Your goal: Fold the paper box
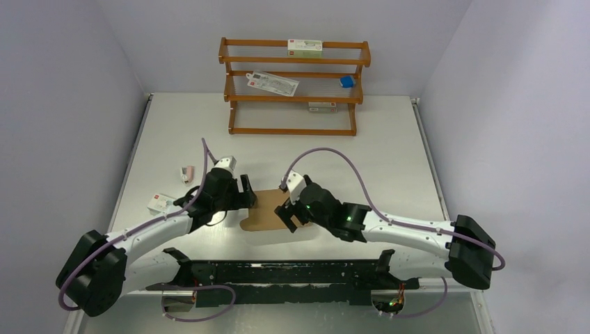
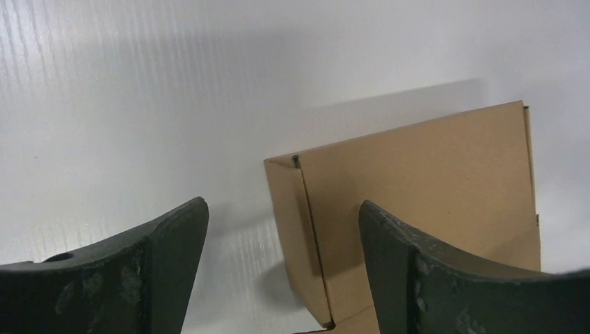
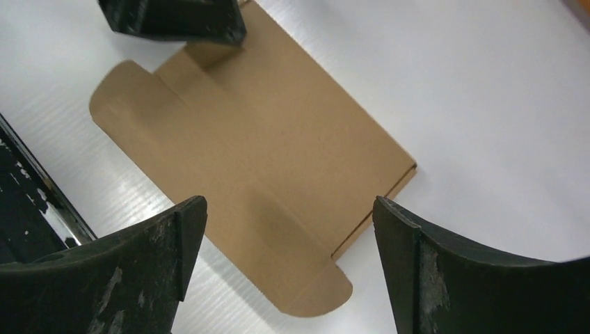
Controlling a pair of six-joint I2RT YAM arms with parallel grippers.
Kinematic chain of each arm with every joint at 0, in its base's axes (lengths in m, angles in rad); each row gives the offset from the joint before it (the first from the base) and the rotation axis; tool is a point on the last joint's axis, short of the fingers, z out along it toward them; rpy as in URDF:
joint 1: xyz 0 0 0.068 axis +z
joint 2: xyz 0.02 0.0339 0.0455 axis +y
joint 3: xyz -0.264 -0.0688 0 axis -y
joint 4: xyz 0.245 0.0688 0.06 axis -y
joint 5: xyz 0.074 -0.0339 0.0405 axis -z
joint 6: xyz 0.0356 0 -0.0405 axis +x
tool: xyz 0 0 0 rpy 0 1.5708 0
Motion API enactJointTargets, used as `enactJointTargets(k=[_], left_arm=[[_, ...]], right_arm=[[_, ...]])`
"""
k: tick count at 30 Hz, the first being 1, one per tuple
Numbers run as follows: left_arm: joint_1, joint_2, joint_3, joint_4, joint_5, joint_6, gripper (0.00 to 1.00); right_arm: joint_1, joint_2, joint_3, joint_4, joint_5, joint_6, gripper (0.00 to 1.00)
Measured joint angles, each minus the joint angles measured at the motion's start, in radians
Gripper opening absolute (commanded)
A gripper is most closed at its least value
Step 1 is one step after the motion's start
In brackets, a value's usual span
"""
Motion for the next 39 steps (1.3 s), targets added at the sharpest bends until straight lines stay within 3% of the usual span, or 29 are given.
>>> enactJointTargets(k=[7,15,24,28,33,39], left_arm=[[0.005,0.008,0.02,0.032,0.019,0.011,0.79],[0.014,0.14,0.101,0.068,0.086,0.04,0.68],[0.019,0.228,0.153,0.093,0.141,0.066,0.75],[0.027,0.171,0.15,0.084,0.135,0.051,0.79],[0.03,-0.027,0.103,0.071,0.125,0.005,0.8],[0.031,-0.24,0.014,-0.006,0.122,-0.065,0.81]], right_arm=[[-0.033,0.159,0.175,-0.037,-0.047,-0.089,0.92],[-0.261,0.317,0.268,-0.046,-0.243,-0.085,0.86],[-0.404,0.389,0.282,-0.034,-0.444,-0.063,0.75],[-0.447,0.418,0.28,-0.03,-0.508,-0.035,0.65],[-0.491,0.423,0.237,-0.004,-0.585,0.011,0.56],[-0.544,0.424,0.18,0.044,-0.655,0.078,0.34]])
